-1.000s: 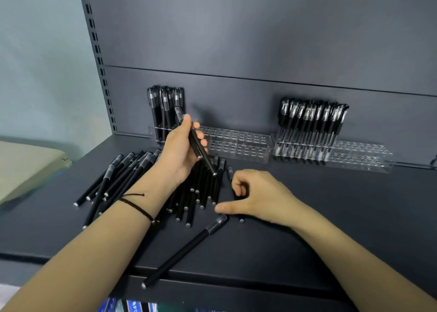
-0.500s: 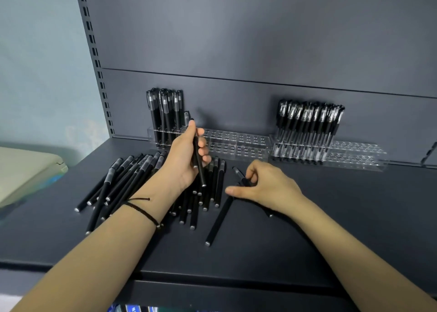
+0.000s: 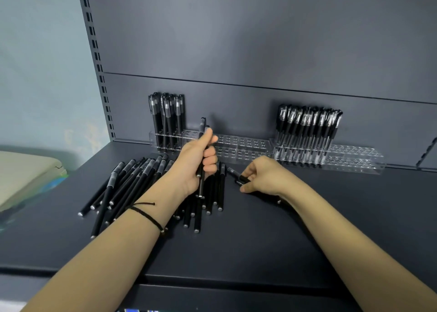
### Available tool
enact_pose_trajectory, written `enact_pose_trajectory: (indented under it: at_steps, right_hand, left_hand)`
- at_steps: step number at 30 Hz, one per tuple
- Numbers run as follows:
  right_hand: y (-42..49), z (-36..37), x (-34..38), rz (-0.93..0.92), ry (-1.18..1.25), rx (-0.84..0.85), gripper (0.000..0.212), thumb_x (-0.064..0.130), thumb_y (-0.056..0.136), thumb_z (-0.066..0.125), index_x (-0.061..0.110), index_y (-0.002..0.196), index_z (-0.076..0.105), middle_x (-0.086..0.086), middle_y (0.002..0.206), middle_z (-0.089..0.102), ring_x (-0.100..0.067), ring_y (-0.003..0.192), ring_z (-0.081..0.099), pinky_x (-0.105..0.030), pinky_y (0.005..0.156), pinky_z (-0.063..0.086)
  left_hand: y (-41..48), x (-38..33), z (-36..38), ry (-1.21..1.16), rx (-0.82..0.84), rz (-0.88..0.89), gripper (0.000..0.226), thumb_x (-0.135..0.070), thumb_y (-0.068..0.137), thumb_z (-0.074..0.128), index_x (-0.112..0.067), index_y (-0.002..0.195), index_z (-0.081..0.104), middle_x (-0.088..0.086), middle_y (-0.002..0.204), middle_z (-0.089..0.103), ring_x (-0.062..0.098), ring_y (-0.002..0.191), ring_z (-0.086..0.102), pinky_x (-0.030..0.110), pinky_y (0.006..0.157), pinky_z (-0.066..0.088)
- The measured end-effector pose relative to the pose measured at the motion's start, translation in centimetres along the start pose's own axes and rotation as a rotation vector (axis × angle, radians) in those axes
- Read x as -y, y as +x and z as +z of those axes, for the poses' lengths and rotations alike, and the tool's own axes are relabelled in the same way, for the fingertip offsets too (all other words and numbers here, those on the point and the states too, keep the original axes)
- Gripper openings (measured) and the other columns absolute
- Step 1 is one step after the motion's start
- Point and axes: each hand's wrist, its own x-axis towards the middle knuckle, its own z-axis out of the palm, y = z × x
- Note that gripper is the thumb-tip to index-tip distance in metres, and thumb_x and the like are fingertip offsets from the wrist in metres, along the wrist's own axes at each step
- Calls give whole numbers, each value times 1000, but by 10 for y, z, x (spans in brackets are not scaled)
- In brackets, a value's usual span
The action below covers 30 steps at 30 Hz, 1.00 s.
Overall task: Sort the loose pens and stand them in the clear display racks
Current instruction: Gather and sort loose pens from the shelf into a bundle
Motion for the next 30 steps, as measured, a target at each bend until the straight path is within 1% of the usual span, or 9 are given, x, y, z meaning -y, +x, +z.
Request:
enact_pose_trajectory:
  at_steps: [2,4,7,11,15,18,20,25,30]
  right_hand:
    - [7,-1,1,-21,103,-21,30,18,77,81,9,105,72,-1,89,64,-13,77,57,-19,61,44]
    - [11,-2,0,-36,455,-84,16,10,78,79,8,92,73,-1,75,66,-11,64,55,-19,53,44]
    - [12,-9,11,-87,1104,-40,6,3,85,68,8,87,70,1,65,69,-12,61,60,-20,55,50]
    - [12,-18,34,-85,1572,6,12,5,91,59,8,84,67,-1,68,72,-8,58,65,-21,66,53]
    - [14,-10,42,-129,1555,-140,5,1,87,65,3,84,69,-6,71,72,-11,59,68,-20,55,54]
    - [16,-4,38,-207,1399,-214,4,3,86,68,5,82,69,-7,76,68,-15,69,68,-22,68,57]
    - [16,-1,37,-246,1301,-219,8,6,86,69,7,79,68,-7,77,66,-16,73,65,-25,75,56]
    - [17,5,30,-141,1154,-45,2,16,85,72,15,83,71,-4,83,68,-15,82,62,-33,92,52]
    - [15,-1,28,-109,1166,61,11,31,84,71,21,86,72,6,84,73,-10,82,68,-28,80,50]
  left_hand:
    - [-1,0,0,10,3,-14,19,-28,100,51,-13,90,58,-8,48,37,3,37,31,14,32,25]
    - [-2,1,0,53,-20,-15,22,-27,101,49,-11,91,60,-5,52,51,5,40,45,16,35,37]
    - [-3,1,1,98,-18,-56,32,-30,103,44,-8,94,63,8,75,73,15,63,70,26,58,60]
    - [-8,-1,3,128,136,-152,42,-34,104,39,-3,115,64,23,106,71,32,96,71,40,80,60]
    - [-13,-3,2,136,228,-164,43,-37,104,38,-6,121,63,22,107,71,33,96,71,40,81,60]
    - [-9,-1,0,189,178,-122,38,-37,103,40,-8,117,61,13,88,73,19,70,70,28,62,59]
    - [-8,1,1,195,178,-104,33,-37,103,41,-11,113,58,7,73,66,11,53,54,19,47,44]
    - [-7,6,0,257,238,-84,29,-42,101,43,-14,97,53,-3,55,40,7,42,32,17,39,25]
    - [-7,-5,-3,279,246,3,28,-38,100,44,-15,87,54,-9,45,31,3,33,27,15,34,24]
